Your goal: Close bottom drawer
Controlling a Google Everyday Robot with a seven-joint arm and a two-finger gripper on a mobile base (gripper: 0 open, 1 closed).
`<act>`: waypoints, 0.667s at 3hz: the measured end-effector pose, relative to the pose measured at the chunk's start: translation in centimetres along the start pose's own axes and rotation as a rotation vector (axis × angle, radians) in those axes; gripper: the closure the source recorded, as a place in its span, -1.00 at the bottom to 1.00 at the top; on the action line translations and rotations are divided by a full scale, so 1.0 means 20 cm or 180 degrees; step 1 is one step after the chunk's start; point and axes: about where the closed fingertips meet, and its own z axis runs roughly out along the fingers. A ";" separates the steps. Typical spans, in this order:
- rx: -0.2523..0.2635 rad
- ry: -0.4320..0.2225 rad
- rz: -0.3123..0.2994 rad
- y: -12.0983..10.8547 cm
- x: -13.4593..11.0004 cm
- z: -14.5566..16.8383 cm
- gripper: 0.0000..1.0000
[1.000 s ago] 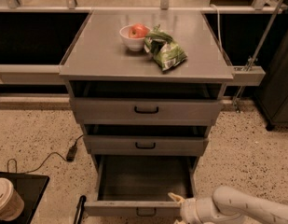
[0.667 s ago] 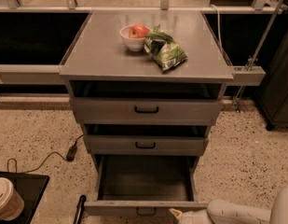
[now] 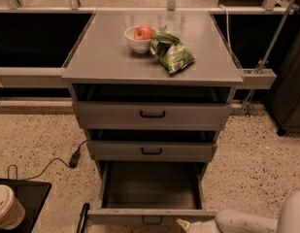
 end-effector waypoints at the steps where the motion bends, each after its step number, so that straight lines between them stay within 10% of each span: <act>1: -0.0094 -0.0118 0.0243 -0.04 0.16 0.05 -1.00; 2: -0.0043 -0.0265 0.0316 -0.17 0.19 0.12 -1.00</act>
Offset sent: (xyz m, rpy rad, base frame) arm 0.0458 -0.0201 -0.0764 0.1186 0.0432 -0.1372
